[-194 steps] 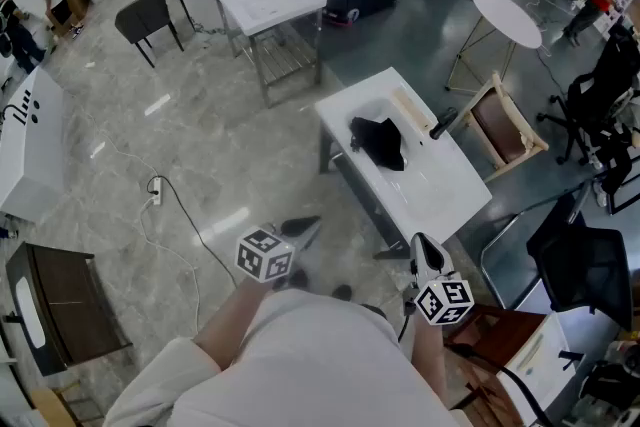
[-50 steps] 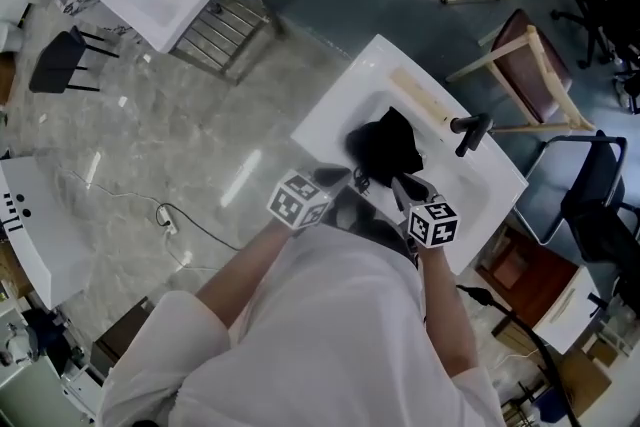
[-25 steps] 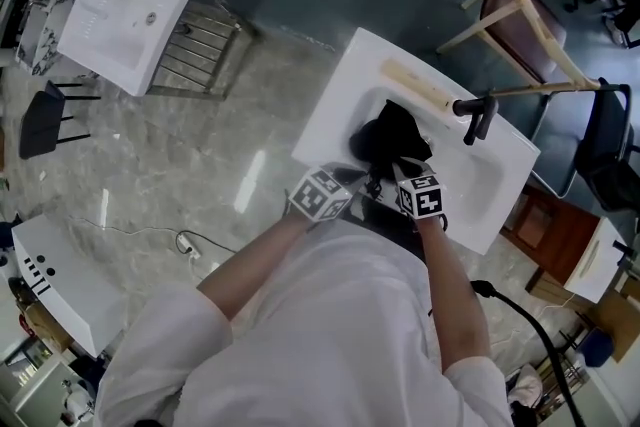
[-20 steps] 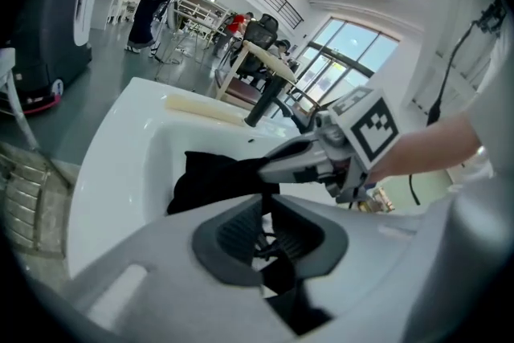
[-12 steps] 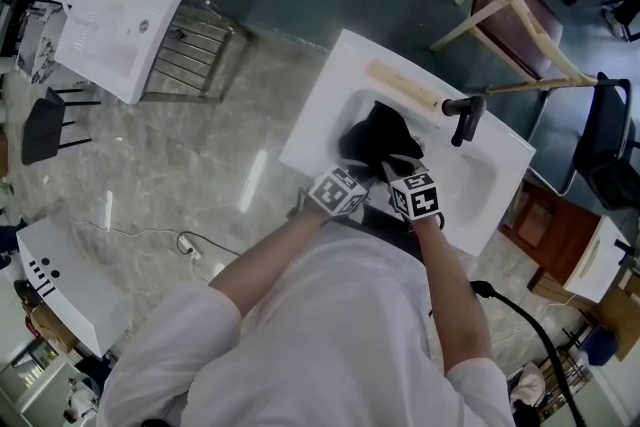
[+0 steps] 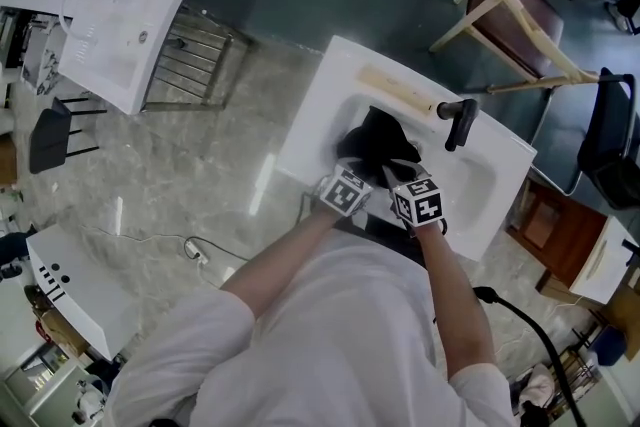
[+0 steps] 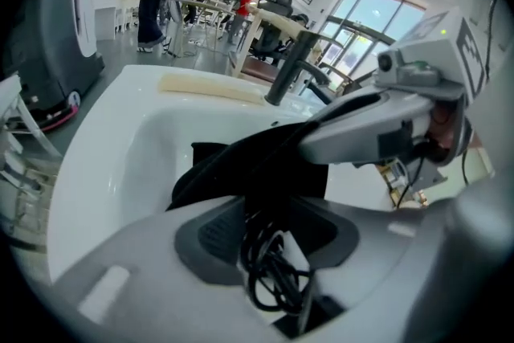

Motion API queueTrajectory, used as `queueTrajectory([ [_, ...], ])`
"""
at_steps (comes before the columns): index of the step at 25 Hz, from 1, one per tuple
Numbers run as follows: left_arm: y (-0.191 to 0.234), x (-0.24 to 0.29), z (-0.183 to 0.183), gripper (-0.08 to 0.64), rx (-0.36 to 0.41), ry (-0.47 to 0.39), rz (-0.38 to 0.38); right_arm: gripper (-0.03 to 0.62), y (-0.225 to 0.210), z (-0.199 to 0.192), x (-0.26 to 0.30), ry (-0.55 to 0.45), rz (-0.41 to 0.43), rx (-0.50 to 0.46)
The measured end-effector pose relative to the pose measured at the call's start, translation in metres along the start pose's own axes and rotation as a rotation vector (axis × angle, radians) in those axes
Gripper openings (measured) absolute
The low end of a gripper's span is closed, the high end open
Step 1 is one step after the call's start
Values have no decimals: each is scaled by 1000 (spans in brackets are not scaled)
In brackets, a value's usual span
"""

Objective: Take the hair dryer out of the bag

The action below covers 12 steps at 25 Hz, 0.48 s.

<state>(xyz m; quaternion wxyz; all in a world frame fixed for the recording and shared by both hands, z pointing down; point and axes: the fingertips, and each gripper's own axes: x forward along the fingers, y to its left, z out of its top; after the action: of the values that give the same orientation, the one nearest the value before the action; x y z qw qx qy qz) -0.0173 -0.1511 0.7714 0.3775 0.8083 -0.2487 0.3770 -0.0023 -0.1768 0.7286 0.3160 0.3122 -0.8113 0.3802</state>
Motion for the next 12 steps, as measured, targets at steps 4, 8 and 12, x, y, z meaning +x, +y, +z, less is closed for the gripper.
queueTrajectory([
  [4,4,19,-7,194,-1,67,46,20,-6,1,-3,-16,13,26],
  [8,8,35,-14,207,-2,119,86,20,-11,0,-2,-20,25,39],
  [12,11,49,-22,230,-19,156,90,20,-14,-4,-1,-20,31,53],
])
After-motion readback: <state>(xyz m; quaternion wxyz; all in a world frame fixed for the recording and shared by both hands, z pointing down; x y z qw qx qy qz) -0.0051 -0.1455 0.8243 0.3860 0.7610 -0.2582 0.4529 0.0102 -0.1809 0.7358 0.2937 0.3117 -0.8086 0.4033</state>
